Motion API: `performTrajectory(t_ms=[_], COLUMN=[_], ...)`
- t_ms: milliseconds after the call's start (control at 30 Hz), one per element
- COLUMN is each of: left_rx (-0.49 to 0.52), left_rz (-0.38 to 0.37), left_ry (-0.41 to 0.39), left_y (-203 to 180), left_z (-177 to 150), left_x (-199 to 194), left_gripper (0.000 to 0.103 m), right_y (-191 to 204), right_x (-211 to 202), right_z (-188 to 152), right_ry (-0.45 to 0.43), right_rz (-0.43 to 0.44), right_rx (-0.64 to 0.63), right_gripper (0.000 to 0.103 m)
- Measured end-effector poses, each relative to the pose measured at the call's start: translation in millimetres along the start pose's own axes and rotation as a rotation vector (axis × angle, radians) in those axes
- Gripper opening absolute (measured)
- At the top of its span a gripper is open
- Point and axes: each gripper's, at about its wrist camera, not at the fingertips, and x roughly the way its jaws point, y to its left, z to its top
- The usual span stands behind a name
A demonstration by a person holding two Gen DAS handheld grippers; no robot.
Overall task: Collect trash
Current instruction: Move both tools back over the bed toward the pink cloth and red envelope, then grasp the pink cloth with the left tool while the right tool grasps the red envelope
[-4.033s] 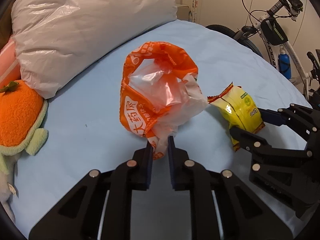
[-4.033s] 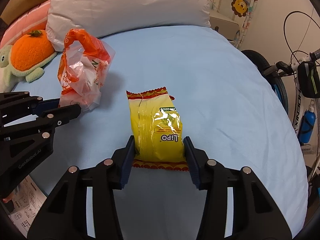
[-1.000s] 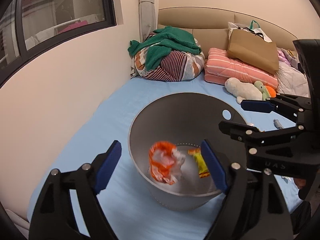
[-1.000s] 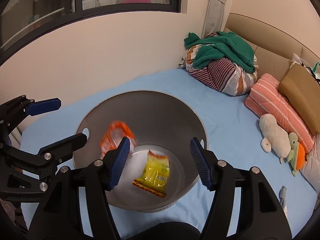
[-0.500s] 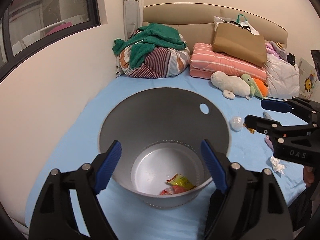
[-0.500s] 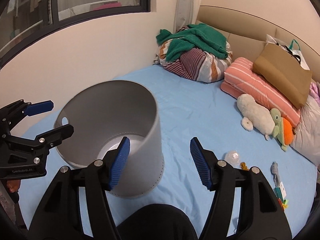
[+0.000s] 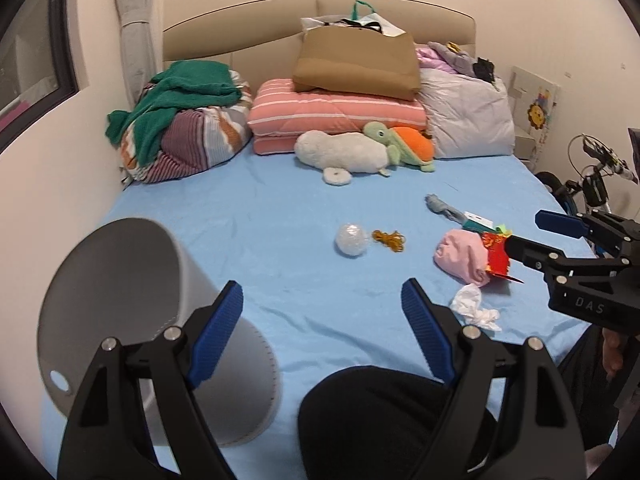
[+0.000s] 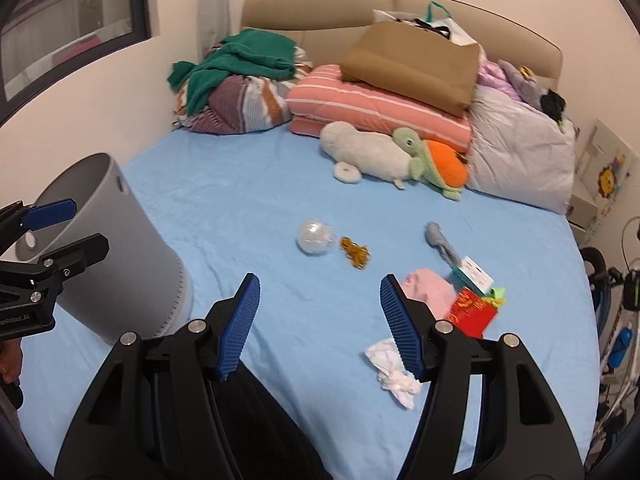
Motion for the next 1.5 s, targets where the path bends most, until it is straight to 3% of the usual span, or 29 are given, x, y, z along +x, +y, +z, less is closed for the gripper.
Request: performTrajectory(t_ms=[267,533,1067,1500], left_rx=[0.109,0.179,0.268,0.24], left_rz=[-0.144,-0.22,-0.276,-0.305], left_ry=[0.028,0.082,0.217,0.325], left_y=[-88,-154,-218,-242], left_z=[13,15,5,6], left_x=[38,80,170,268], left_gripper=[0.081,0.081,0.081,0.081], right_y=[-94,-145,-176,-192], right_x=[-8,0,81,163], right_z=[-44,-75,-107,-120], right_ry=[0.035,0.068,0.189,0.304], right_rz=[-0.146,-0.216,-0.194,-0.181], right_rx=[0.166,0.229,0.214,0.161], right_gripper=[0.061,0.061,0.061,0.061])
